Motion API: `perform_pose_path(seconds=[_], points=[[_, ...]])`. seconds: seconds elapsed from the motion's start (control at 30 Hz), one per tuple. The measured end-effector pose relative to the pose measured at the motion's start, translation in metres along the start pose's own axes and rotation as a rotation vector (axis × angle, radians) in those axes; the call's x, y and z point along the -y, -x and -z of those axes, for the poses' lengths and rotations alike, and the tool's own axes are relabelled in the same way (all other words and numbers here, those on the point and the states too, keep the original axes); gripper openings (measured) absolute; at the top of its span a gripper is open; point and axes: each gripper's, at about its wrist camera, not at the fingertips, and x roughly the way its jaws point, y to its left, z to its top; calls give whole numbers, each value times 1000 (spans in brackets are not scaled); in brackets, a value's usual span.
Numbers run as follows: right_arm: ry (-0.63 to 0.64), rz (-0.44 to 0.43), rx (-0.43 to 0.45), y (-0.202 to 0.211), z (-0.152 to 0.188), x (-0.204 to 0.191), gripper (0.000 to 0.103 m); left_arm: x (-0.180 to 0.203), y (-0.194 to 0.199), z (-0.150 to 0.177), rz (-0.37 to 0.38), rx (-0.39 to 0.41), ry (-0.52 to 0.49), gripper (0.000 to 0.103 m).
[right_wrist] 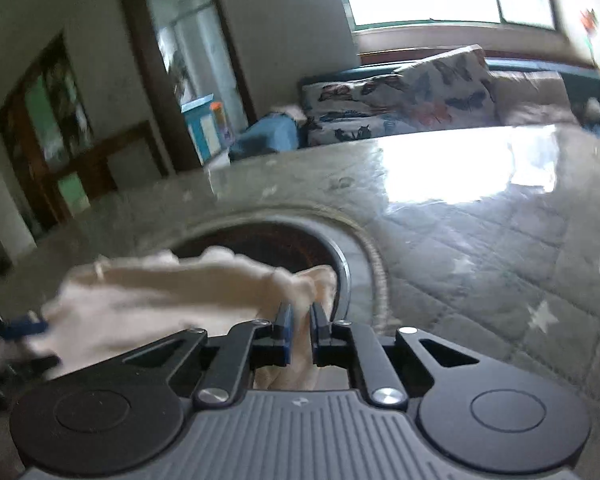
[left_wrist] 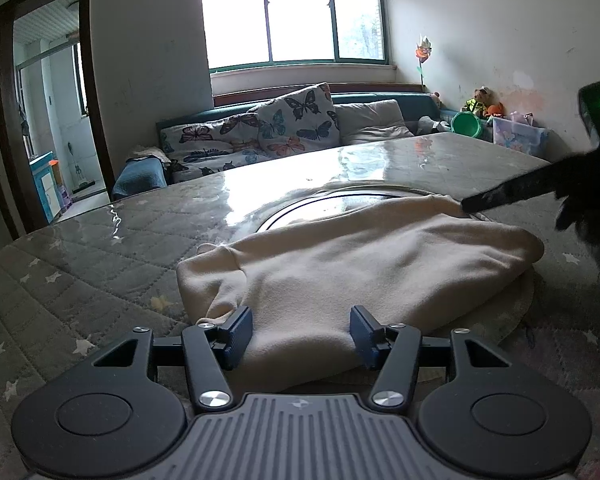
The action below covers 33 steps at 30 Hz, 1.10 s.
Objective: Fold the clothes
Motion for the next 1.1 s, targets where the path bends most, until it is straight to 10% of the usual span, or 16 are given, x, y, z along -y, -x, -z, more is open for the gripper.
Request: perform_pose_path(seconds=[0.8,0.93,1.1], points=[[-91,-135,-88,18,32,0,18,8,-1,-2,-22,-5,-20,59],[-92,-157,-79,20,34,-3,5,8,-2,-2,-22,-5,-21,59],[43,-25,37,42,25,-17,0,8,0,-1,-24,-5,-29,59]])
